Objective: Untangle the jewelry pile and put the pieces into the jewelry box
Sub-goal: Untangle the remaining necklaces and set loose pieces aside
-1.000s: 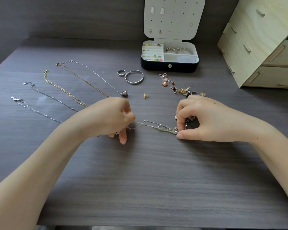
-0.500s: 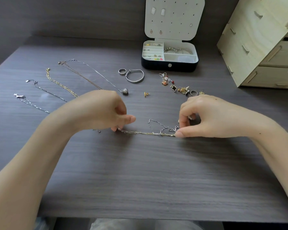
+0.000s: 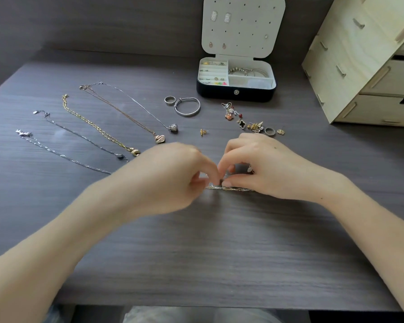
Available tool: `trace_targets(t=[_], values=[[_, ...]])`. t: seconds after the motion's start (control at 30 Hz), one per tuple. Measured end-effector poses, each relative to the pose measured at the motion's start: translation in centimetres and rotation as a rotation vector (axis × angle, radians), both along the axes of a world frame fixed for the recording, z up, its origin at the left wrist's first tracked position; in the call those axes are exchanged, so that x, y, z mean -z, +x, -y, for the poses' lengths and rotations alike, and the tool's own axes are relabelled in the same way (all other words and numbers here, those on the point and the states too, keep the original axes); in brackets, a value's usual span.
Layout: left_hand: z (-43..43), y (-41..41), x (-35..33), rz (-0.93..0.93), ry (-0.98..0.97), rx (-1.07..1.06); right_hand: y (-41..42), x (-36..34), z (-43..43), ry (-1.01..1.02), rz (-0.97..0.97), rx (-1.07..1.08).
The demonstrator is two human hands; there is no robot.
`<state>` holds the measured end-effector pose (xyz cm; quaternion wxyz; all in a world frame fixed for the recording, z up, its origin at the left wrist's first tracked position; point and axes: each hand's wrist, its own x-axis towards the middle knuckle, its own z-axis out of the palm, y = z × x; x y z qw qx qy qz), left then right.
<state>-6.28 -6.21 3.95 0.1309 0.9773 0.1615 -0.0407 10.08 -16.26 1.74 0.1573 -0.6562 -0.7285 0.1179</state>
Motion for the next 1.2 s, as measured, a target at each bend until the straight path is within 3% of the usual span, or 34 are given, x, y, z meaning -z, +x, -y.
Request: trace_targets(t=[0.3, 0.83, 1.1, 1.2], values=[[2.8, 0.7, 0.9, 0.017, 0.092, 0.025, -0.1, -0.1, -0.6, -0.120, 0.067, 0.014], [0.7, -0.4, 1.2, -0.099, 0.068, 0.040, 0.5, 0.6, -0.6, -0.017, 0.034, 0.140], [0.5, -0.6, 1.1, 0.132, 0.024, 0.003, 0.7, 0.0, 0.2, 0.041, -0.103, 0.152], [0.5, -0.5, 1.3, 0.100, 0.078, 0.009, 0.5, 0.2, 0.2, 0.024, -0.082, 0.163]])
